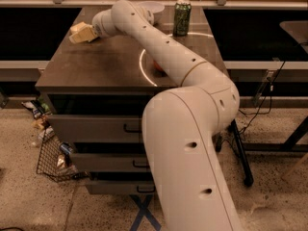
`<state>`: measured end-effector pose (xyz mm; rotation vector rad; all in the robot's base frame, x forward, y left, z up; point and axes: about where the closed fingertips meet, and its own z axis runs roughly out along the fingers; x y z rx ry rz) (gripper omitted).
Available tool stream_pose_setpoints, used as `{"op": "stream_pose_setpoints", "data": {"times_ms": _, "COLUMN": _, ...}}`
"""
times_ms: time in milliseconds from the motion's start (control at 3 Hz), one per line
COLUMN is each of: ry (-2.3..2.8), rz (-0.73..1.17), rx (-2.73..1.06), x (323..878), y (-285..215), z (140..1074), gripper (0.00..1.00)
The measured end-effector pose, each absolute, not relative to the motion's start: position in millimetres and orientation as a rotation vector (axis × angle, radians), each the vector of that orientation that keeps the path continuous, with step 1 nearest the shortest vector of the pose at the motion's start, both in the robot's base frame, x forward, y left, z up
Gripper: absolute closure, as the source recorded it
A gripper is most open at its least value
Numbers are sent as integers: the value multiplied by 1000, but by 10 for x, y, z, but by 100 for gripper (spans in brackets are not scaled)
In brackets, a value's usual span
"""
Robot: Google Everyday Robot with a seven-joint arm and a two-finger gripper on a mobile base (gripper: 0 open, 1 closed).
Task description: Move sponge near apple
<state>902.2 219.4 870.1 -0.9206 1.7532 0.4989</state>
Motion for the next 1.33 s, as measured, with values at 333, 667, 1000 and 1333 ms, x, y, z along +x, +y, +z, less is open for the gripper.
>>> {"op": "stream_pose_setpoints", "data": {"times_ms": 333, "ry": 1736, "rz": 576, "rx": -900, "x": 9062, "y": 2206, "z": 8620, "gripper": 0}}
{"op": "stream_pose_setpoints", "data": {"times_ms": 667, "ry": 1720, "rz": 619, "rx": -898, "x": 9078, "y": 2209, "z": 8584, "gripper": 13}}
{"op": "stream_pose_setpoints", "data": {"times_ms": 1000, "ry": 1708, "rz": 641, "rx": -904, "x": 9068, "y": 2206, "z": 8580, "gripper": 36}}
{"op": "stream_pose_setpoints", "data": {"times_ms": 1333, "ry": 1701, "rz": 654, "rx": -908, "x": 9066, "y": 2201, "z": 8579, "gripper": 60}}
